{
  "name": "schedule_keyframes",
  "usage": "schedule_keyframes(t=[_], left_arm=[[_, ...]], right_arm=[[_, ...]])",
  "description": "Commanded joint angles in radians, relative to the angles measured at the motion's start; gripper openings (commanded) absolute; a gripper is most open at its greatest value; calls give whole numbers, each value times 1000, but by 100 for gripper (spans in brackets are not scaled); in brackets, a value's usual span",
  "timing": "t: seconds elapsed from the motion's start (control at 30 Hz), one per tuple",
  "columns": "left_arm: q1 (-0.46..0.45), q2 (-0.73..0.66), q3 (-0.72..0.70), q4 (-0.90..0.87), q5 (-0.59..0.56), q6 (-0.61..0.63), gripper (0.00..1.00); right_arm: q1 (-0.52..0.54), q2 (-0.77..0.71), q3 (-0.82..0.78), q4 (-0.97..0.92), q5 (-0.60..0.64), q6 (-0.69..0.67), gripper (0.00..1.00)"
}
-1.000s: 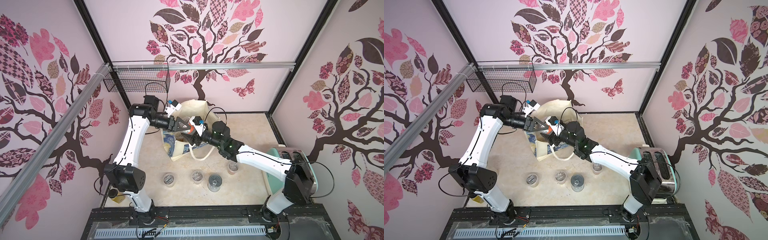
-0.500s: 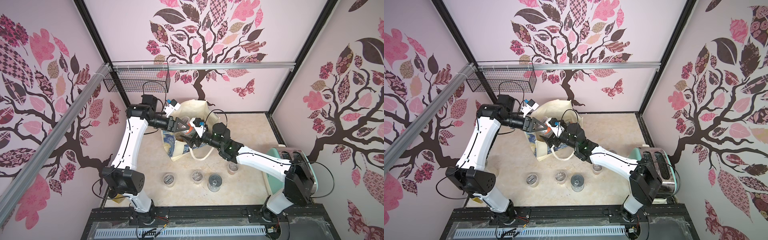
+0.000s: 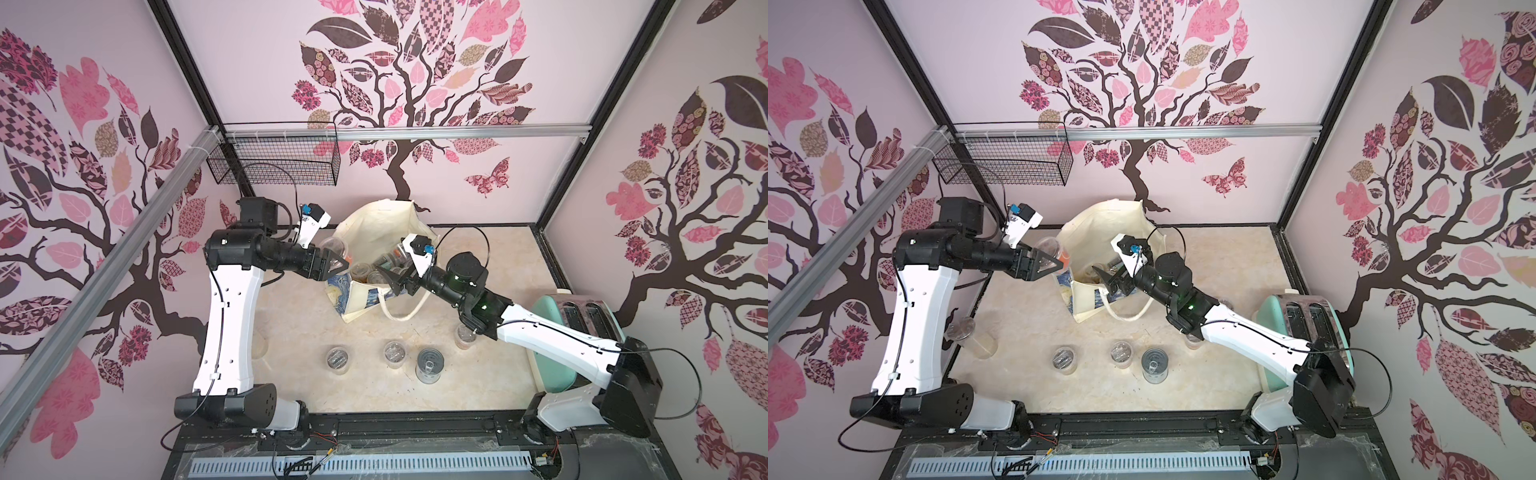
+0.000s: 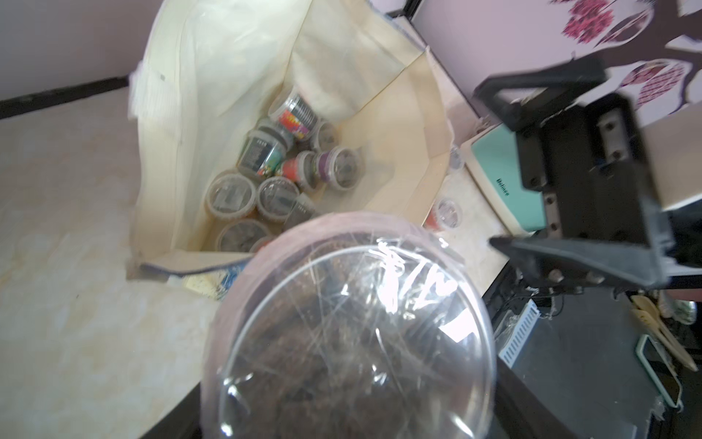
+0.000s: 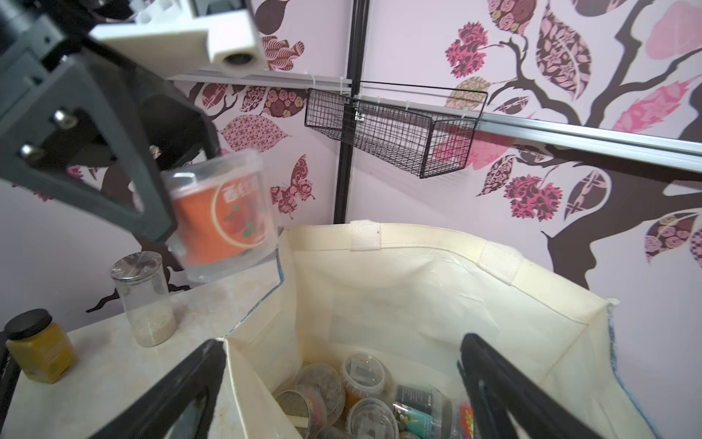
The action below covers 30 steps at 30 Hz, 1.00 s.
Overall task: Take out the seed jars from the canvas bag
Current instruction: Place the seed jar at the center of the board.
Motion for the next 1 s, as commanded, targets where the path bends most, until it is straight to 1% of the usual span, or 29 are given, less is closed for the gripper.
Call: schedule_keyframes(t=[0.0,0.03,0.1,0.2,0.27,0.33,0.5,0.63,0.73,0.8,0.97], left_arm=[[6,-48,-98,0,-218,56,48],[9,-60,-123,1,-260,59,48],[28,-75,-157,-8,-306,62,47],[119,-91,-194,-15,-299,67,46],[173,-102,-242,17,-322,68,44],[186,-115,-328,79,-371,64,43],[188,-136,-548,250,-433,48,40],[194,-169,-712,394,-404,50,38],[194,-181,-865,508,-367,106,39],[195,-171,-922,544,-340,144,39],[197,-164,-1033,648,-304,191,40]], right_arm=[[6,-34,21,-29,90,21,100],[5,-35,26,-39,106,24,100],[5,-37,26,-42,135,27,100],[4,-43,13,-30,167,25,100],[3,-45,9,-26,172,28,99],[3,-45,6,-22,172,29,100],[3,-50,11,-29,174,27,99],[3,-69,1,-39,185,17,99],[2,-80,-9,-45,193,10,100],[3,-86,-18,-46,199,11,99],[2,-86,-24,-62,205,19,99]])
